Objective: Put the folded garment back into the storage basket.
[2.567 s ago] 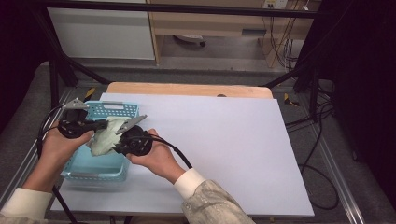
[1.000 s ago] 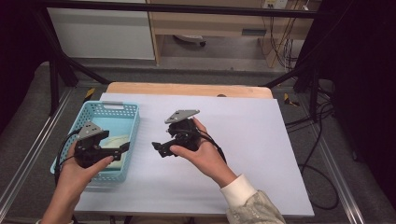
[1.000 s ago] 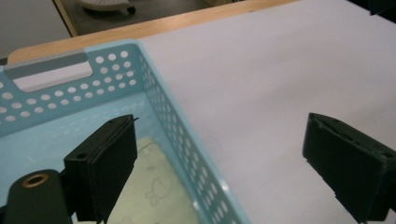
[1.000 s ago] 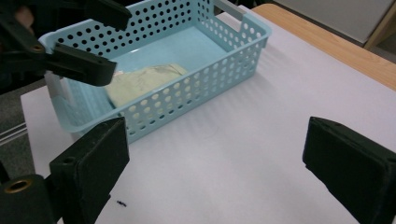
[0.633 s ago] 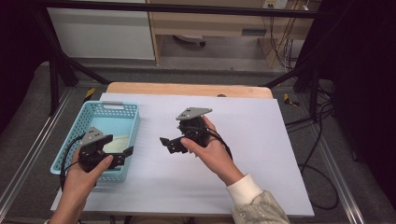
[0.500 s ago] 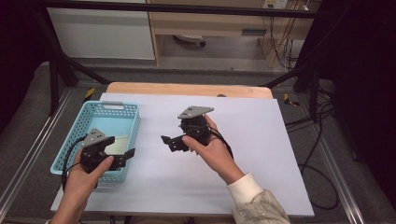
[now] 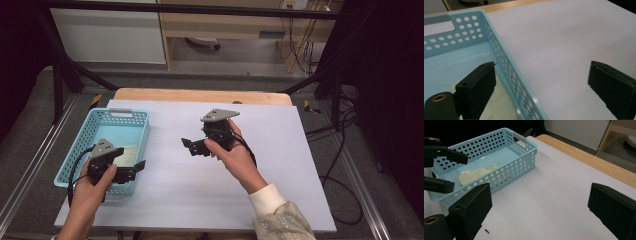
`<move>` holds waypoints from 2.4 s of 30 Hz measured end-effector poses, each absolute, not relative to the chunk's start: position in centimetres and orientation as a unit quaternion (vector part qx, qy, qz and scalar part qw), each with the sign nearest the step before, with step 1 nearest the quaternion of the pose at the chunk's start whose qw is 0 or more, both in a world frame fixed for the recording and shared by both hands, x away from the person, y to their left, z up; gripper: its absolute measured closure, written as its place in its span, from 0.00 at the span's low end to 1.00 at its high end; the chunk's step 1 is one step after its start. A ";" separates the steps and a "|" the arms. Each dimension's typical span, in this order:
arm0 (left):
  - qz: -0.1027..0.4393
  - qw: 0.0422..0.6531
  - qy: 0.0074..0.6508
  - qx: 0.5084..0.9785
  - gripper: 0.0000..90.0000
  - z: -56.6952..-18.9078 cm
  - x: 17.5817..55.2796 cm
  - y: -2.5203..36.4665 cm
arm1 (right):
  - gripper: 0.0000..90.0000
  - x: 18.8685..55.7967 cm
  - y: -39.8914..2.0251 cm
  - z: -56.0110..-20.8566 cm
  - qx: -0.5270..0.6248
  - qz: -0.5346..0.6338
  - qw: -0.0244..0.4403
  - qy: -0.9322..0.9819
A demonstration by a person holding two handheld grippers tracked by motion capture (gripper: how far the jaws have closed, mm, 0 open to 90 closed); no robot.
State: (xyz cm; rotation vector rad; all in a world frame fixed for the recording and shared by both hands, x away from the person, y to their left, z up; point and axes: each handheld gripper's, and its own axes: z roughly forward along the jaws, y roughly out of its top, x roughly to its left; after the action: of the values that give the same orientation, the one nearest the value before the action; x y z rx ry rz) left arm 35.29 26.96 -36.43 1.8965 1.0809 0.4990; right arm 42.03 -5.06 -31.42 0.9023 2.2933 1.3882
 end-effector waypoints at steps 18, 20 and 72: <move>0.198 0.425 0.425 0.774 0.07 -37.0 35.1 26.6 | 0.07 42.6 -9.8 -31.3 0.345 0.486 0.187 0.781; 0.196 0.425 0.425 0.775 0.07 -37.0 35.0 26.7 | 0.07 42.6 -10.5 -31.3 0.349 0.485 0.189 0.779; 0.192 0.443 0.421 0.768 0.07 -38.2 34.3 27.0 | 0.07 39.7 -25.6 -34.1 0.447 0.494 0.216 0.714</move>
State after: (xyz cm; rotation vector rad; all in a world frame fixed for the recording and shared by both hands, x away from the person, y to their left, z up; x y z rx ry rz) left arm 34.25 27.03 -38.22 1.9046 1.0452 0.4756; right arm 39.67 -25.60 -34.11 1.2380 1.9779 1.3704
